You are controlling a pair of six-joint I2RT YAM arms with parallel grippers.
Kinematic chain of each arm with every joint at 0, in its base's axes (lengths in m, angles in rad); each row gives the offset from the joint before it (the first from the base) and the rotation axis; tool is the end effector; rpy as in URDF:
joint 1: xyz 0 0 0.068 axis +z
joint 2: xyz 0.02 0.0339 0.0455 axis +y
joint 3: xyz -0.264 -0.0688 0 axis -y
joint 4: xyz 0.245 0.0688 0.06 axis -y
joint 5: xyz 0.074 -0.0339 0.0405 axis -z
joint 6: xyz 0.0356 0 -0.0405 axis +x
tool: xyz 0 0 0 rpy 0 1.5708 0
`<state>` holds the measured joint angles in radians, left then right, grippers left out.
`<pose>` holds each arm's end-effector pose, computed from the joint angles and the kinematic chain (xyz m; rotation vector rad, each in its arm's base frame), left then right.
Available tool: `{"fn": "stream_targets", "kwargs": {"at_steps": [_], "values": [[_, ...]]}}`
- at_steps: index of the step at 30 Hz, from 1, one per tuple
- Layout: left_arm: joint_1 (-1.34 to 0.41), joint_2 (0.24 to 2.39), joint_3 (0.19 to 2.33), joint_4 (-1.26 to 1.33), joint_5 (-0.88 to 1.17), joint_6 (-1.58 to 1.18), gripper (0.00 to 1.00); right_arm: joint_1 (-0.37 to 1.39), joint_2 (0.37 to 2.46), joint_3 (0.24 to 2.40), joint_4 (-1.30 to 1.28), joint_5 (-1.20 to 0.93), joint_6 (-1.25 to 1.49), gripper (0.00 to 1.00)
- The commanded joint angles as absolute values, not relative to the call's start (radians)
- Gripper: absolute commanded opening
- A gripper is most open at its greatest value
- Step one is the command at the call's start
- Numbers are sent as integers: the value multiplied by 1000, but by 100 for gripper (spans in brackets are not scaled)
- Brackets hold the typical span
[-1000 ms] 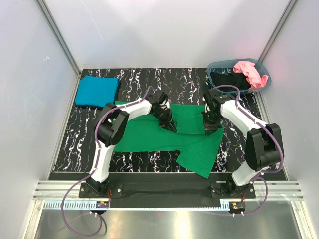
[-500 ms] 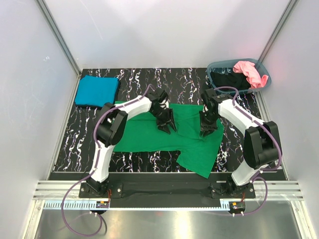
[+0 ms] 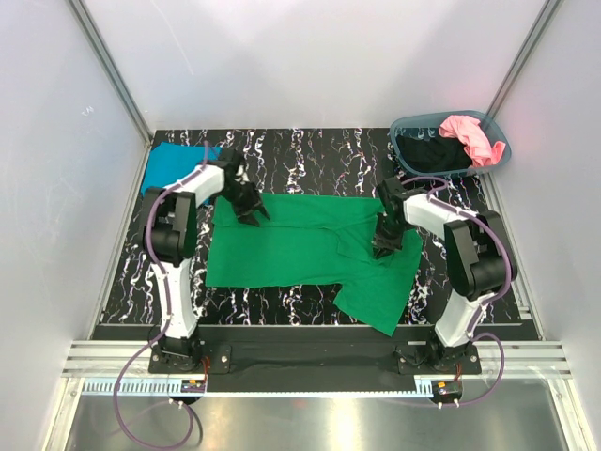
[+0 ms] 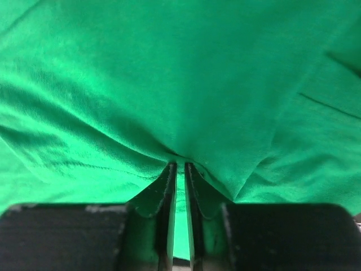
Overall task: Fold and stack the t-shirts
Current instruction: Fold the tshirt
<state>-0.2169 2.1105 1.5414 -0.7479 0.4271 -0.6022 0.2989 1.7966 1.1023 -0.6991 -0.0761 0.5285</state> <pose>0.4081 -0.1050 0.1555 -0.4911 2.9497 -0.7465 0.3099 0.0983 0.1524 0.3338 2.9838 0.2120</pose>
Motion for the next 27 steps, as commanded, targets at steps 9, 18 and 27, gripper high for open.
{"fn": "stream_targets", "kwargs": {"at_steps": [9,18,27], "values": [[-144,2169,1675,-810,310,-508,45,139,1733,1170,-559,3,522,30],[-144,2171,1646,-807,267,-503,46,18,1900,1319,-473,-8,477,19],[-140,2171,1620,-825,203,-495,47,-80,2040,1375,-447,49,505,20]]}}
